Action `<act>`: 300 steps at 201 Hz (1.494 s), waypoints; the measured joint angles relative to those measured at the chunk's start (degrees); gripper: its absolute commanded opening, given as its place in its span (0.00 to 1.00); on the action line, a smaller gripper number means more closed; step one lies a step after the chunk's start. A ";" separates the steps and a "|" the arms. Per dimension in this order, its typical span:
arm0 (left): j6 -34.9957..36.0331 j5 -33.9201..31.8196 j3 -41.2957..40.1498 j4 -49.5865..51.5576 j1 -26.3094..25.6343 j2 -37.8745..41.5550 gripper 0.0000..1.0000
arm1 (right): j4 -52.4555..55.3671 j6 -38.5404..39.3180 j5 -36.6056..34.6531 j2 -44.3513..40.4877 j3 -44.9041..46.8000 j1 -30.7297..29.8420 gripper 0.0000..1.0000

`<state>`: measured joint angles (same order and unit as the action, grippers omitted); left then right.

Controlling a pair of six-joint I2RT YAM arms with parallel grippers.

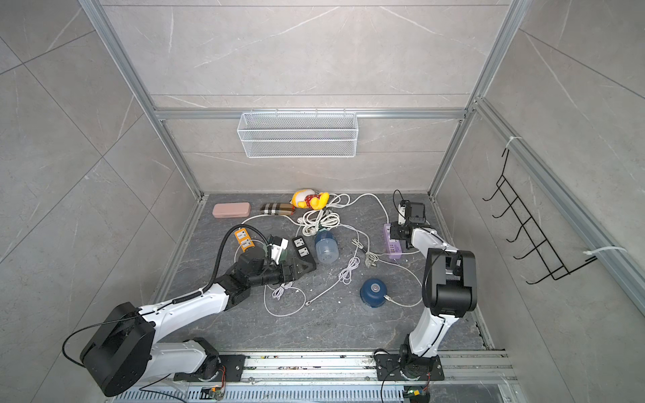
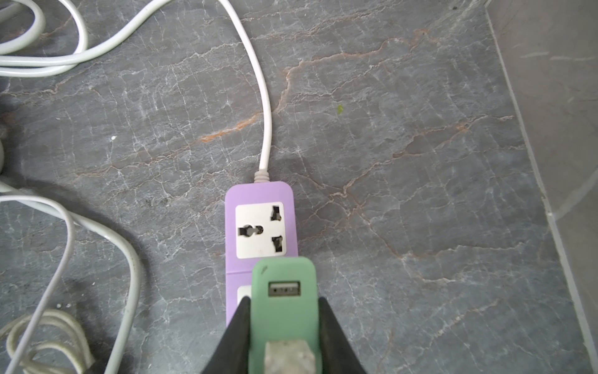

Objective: Charge the cordless meat grinders
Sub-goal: Insert the plug into the socket.

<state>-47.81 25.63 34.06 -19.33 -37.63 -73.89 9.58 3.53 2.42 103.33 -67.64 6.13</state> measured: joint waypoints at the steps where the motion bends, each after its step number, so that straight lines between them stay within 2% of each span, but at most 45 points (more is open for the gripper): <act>1: 0.02 0.02 0.00 0.00 0.00 0.00 0.99 | 0.00 0.02 0.00 0.00 0.00 0.00 0.00; 265: -1.60 0.37 0.00 -0.48 0.00 0.07 0.99 | 3.56 0.59 0.33 -1.46 1.73 0.07 0.00; 300: -2.21 1.07 0.00 -1.75 0.00 -0.37 0.99 | 3.54 0.59 -0.17 -4.17 4.81 0.07 0.00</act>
<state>-50.02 26.70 34.06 -21.08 -37.63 -74.26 13.13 4.12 2.24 99.15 -62.83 6.20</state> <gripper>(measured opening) 0.990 0.281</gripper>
